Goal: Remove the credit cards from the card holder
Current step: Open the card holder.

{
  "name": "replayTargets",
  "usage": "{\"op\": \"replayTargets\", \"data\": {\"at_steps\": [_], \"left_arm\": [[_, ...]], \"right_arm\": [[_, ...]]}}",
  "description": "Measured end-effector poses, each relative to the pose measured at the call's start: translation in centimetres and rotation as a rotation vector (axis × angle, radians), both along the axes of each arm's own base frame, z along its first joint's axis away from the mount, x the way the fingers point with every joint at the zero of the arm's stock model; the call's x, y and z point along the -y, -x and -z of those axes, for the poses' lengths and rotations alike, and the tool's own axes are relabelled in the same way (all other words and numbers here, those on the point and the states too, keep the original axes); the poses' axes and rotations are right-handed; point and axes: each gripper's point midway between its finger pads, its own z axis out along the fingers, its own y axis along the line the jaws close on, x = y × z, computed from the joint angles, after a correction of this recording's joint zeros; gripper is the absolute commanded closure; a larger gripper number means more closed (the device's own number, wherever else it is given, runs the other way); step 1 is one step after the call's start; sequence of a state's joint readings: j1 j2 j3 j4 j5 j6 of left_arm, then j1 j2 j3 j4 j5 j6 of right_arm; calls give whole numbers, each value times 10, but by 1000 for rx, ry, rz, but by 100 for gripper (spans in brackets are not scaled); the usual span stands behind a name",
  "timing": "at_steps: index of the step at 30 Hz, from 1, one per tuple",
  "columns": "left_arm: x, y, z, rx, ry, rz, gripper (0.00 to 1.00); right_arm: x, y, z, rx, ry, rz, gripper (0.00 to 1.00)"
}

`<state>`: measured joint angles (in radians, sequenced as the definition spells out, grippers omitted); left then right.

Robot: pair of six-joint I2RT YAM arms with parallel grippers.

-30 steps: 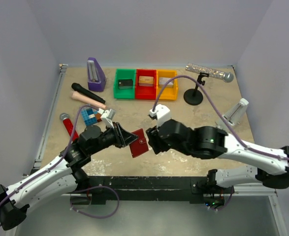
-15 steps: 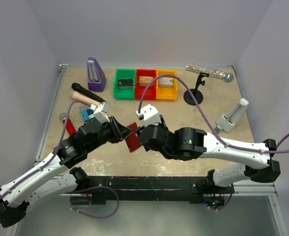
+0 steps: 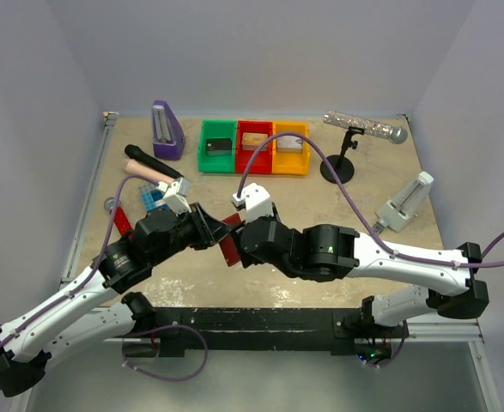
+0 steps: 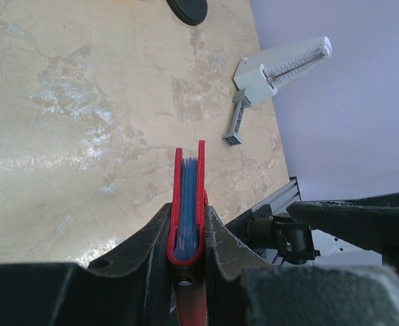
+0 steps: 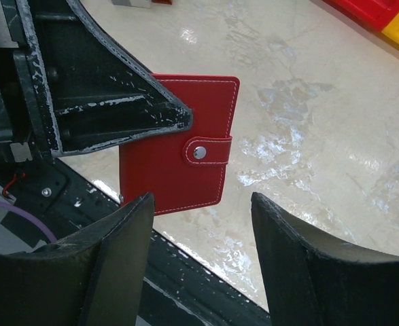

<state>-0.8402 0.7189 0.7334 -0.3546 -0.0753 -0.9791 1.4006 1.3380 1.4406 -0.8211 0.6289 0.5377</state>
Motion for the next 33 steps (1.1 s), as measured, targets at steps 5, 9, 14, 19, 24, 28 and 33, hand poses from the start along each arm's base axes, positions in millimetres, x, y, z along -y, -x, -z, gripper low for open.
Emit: {"op": "replayTargets", "data": {"at_steps": [5,9,14,19,24,28,33], "left_arm": [[3,2,4,-33,5,7,100],[3,4,-3,-48,17,4,100],[2,5,-10,-59,30,-2,100],[3,9,-9,-87,38,5,100],[5,12,-7,-112,48,16,100],[6,13,-7,-121,54,19,100],[8,13,-8,-134,66,21,100]], "right_arm": [[-7,-2,10,-2,32,-2,39],[-15,-5,19,-1,87,4,41],[-18,-9,18,11,128,20,43],[-15,-13,18,26,175,43,50],[-12,-16,21,35,219,54,53],[-11,-15,21,36,235,55,53],[-9,-15,20,47,248,58,55]]}}
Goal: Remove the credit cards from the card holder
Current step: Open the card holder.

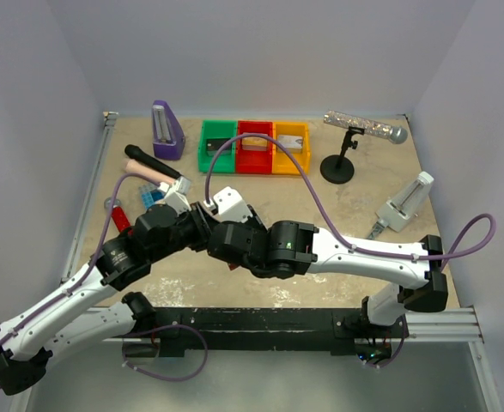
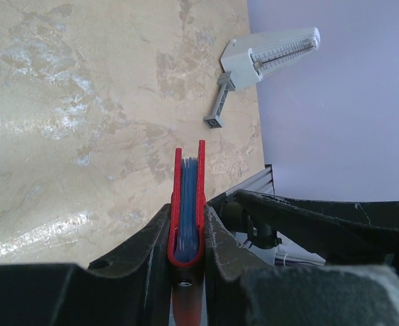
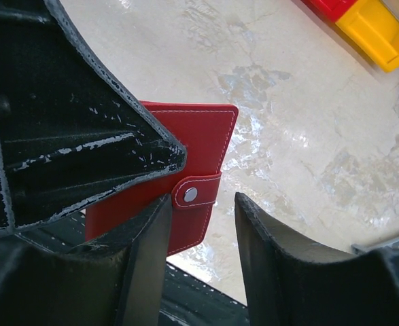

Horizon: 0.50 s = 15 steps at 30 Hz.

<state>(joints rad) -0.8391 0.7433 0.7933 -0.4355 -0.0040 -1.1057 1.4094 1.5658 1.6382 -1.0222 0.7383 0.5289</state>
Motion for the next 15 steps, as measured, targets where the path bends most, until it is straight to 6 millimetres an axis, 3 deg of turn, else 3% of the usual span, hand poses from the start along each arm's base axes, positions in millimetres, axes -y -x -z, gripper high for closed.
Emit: {"op": "replayTargets", "data": {"at_steps": [15], "left_arm": [[2,2,2,-32,13,3,100]], "right_arm": [[-1,-2,5,13,93,4,68]]}}
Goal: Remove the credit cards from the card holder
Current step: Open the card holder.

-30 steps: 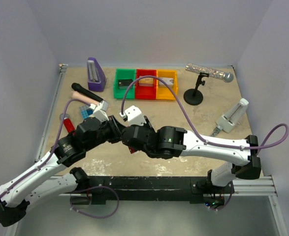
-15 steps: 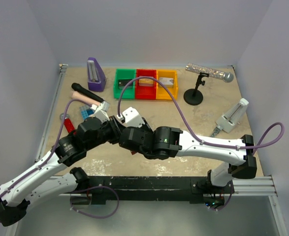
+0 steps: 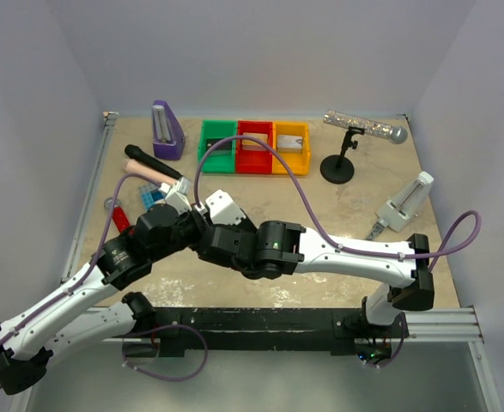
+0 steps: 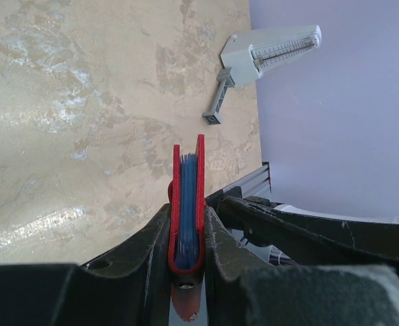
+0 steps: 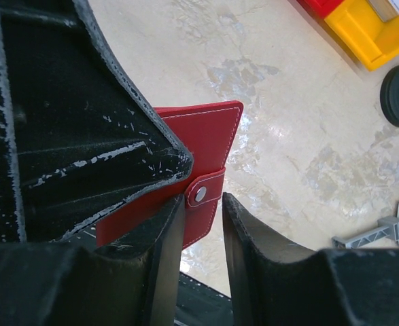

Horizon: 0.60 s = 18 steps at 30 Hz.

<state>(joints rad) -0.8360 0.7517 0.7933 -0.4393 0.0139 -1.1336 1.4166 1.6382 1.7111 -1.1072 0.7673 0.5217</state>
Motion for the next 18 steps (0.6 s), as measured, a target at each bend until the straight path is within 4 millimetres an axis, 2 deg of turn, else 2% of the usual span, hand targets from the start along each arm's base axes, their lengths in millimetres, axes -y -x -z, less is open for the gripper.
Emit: {"op": "replayTargets", "data": {"at_steps": [18], "left_arm": [[0,2,-2,-10,22,0,100]], "right_arm": [[-2,1,1,1,21,-16,83]]}}
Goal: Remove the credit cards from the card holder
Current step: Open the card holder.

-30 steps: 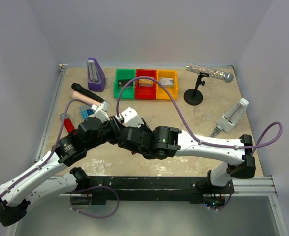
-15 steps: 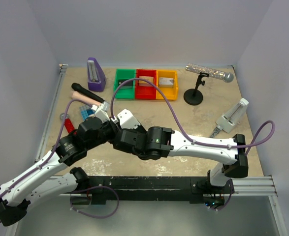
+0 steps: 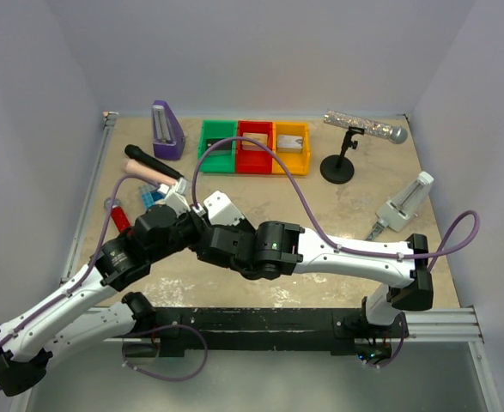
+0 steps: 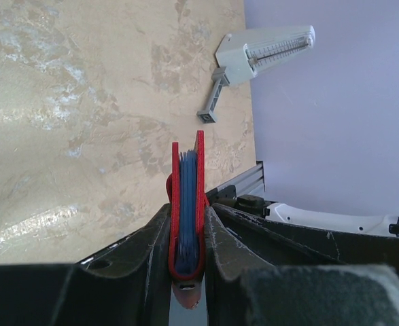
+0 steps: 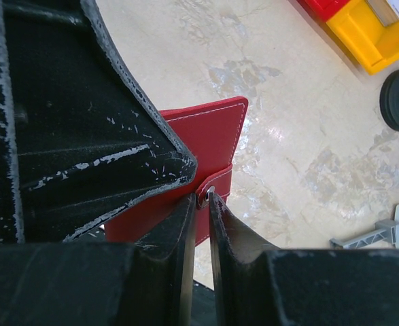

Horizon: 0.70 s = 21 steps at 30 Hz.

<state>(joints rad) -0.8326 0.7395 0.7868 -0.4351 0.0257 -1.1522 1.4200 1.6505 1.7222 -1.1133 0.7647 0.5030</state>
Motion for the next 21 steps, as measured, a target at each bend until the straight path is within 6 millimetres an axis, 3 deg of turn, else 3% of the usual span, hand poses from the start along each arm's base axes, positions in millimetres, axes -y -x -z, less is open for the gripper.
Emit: {"op": "replayTargets", "data": {"at_steps": [12,17,21], "left_arm": [[-2,4,3,-8,16,2,100],[-2,7,6,-17,13,11,100],[-3,8,8,-19,13,15,100]], "right_arm": [[-3,3,3,-18,11,-37,84],[-4,6,7,-36,25,-62,99],[-4,7,7,-43,32,-74,100]]}}
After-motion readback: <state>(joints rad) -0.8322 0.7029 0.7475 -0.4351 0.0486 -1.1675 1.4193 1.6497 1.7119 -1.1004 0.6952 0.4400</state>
